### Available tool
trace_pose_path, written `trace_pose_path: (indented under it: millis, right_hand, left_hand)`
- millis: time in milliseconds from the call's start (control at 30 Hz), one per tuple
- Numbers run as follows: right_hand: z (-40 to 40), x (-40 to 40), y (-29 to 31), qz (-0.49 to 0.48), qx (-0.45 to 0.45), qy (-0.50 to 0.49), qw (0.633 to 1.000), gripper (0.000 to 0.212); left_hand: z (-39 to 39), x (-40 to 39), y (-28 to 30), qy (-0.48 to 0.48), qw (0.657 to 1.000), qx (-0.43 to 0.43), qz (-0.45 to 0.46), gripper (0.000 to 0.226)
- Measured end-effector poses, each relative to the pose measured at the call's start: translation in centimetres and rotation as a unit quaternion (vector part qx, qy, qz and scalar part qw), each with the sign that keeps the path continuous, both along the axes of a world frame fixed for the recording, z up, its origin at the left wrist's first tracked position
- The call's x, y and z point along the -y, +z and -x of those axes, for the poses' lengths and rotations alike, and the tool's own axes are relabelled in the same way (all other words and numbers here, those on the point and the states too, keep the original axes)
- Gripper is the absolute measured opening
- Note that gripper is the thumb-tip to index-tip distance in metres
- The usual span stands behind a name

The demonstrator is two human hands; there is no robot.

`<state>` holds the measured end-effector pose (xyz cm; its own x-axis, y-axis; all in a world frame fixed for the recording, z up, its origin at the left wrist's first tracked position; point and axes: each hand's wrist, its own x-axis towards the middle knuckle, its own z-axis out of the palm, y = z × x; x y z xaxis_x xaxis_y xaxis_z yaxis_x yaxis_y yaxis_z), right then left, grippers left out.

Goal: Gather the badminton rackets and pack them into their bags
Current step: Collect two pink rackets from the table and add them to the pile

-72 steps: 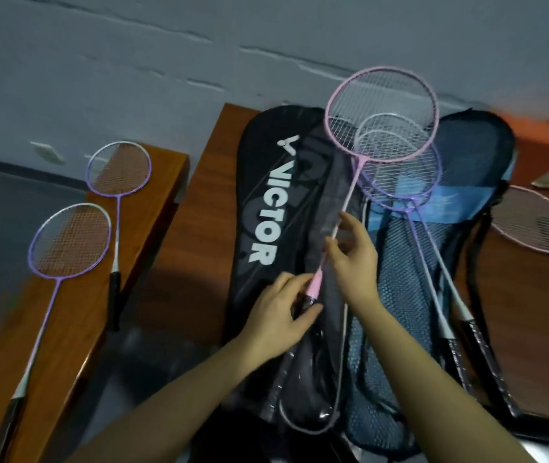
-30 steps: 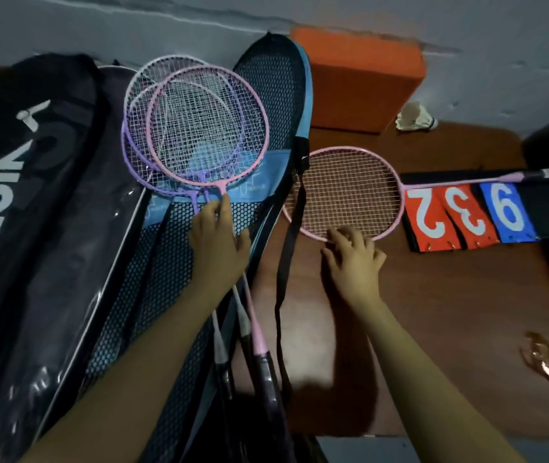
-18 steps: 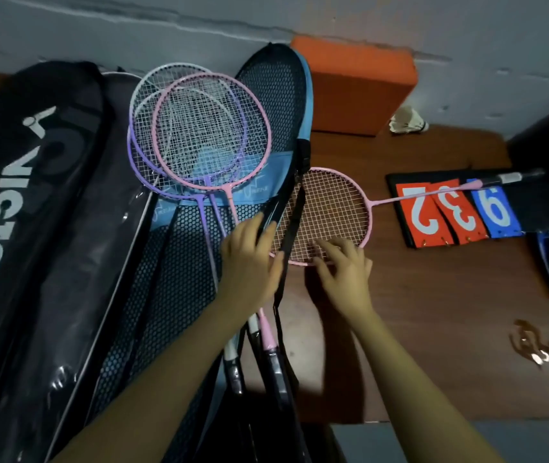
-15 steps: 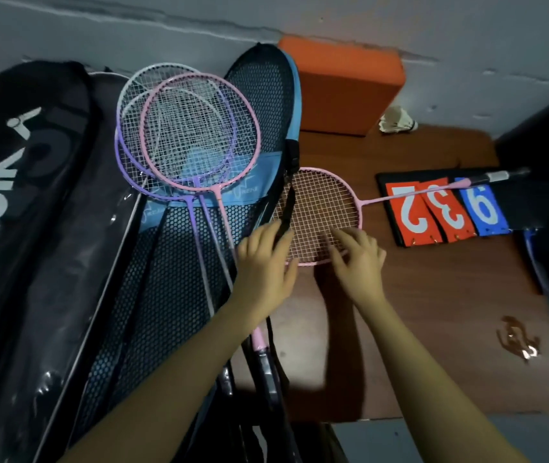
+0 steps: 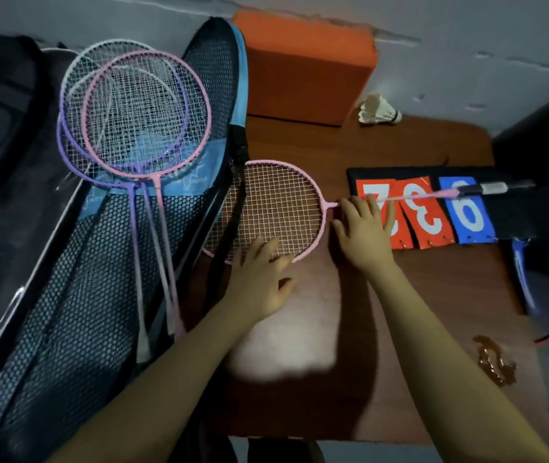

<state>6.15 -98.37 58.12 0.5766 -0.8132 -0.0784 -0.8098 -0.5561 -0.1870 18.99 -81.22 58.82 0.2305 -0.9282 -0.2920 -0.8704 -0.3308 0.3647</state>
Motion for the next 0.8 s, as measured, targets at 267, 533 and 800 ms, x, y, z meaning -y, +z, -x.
trace_pose_path:
  millis: [267, 533, 800]
  right_hand:
    - [3.8, -3.9, 0.7, 0.009, 0.028, -0.018, 0.999, 0.036]
    - [7.7, -5.4, 0.0, 0.054, 0.044, 0.002, 0.998, 0.014]
    - [7.4, -7.3, 2.5, 0.084, 0.151, 0.045, 0.984, 0.024]
  left_hand:
    - [2.7, -1.7, 0.0, 0.070, 0.995, 0.012, 0.063, 0.060]
    - [5.4, -2.2, 0.0, 0.155, 0.987, 0.020, -0.025, 0.058]
    - [4.3, -1.1, 2.0, 0.195, 0.964, -0.155, 0.090, 0.060]
